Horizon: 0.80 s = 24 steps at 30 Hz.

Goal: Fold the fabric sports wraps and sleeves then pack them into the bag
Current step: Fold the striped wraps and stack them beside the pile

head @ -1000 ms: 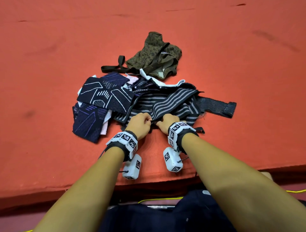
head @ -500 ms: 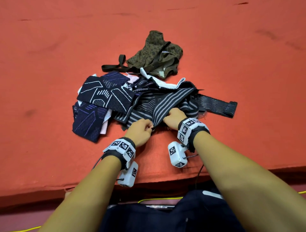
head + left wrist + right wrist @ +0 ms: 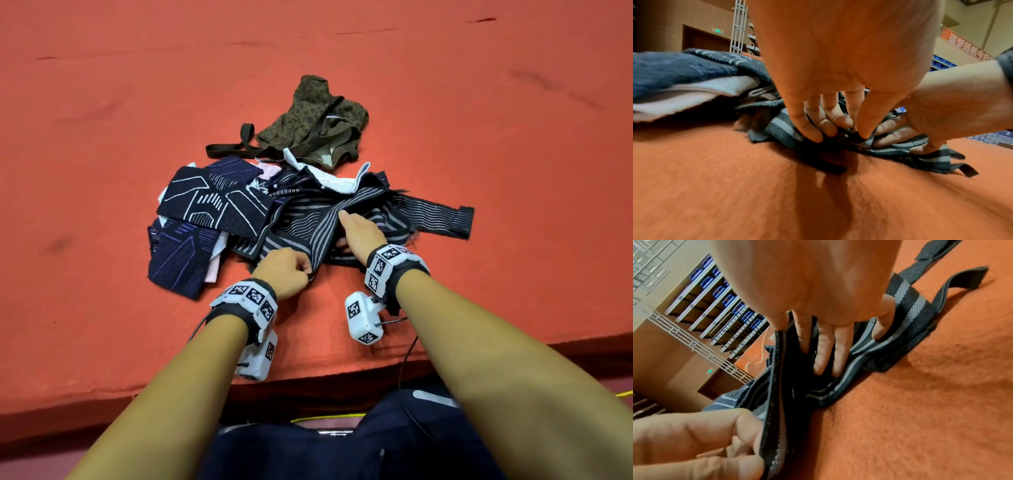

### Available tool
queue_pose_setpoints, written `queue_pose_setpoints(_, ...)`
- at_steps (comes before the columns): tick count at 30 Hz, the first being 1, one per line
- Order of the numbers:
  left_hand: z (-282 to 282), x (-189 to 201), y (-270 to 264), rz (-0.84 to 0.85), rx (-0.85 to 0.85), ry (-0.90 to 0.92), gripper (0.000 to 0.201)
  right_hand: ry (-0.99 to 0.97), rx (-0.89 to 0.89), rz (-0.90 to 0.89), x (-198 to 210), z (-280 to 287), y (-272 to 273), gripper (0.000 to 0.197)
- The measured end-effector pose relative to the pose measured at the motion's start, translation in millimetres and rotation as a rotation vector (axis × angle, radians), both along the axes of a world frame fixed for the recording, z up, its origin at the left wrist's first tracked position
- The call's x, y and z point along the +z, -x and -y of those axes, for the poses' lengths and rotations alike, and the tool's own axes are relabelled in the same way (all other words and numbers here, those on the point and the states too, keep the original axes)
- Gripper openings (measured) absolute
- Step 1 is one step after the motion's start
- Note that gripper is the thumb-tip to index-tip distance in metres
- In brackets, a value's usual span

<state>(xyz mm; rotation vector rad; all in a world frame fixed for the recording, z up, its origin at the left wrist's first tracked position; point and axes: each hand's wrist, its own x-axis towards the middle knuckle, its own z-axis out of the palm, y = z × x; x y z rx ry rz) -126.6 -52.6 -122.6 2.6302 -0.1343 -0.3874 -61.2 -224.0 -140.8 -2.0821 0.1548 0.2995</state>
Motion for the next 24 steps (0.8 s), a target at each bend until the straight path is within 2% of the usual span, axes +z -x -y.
queue_pose_setpoints(3,4.5,4.1,-4.8,-0.016,-0.023,-0.003,0.018,-0.023,-0.021,0.022,-2.8,0.8,0.9,0.068)
queue_pose_setpoints(6,5.6,7.0,-8.1,-0.048,-0.03,0.019,0.016,-0.073,-0.057,-0.037,3.7,3.7,-1.3,0.079)
queue_pose_setpoints(10,9.8,5.9,-10.5,0.006,0.029,0.08,0.012,0.069,0.005,0.017,2.8,8.6,3.4,0.039)
queue_pose_setpoints(14,15.0,2.0,-20.9,0.115,0.06,0.148,0.028,0.228,0.142,0.074,2.2,10.1,10.4,0.048)
queue_pose_setpoints(18,18.9,2.5,-31.6,0.175,0.113,0.128,0.039,0.339,0.327,0.09,4.2,8.8,15.7,0.048)
queue_pose_setpoints(21,19.3,1.9,-34.1,0.108,0.187,0.092,0.044,0.374,0.432,0.034,4.7,8.6,15.9,0.044)
queue_pose_setpoints(24,17.9,1.1,-30.6,0.02,0.167,0.053,0.047,0.396,0.481,0.006,9.1,8.9,18.9,0.034)
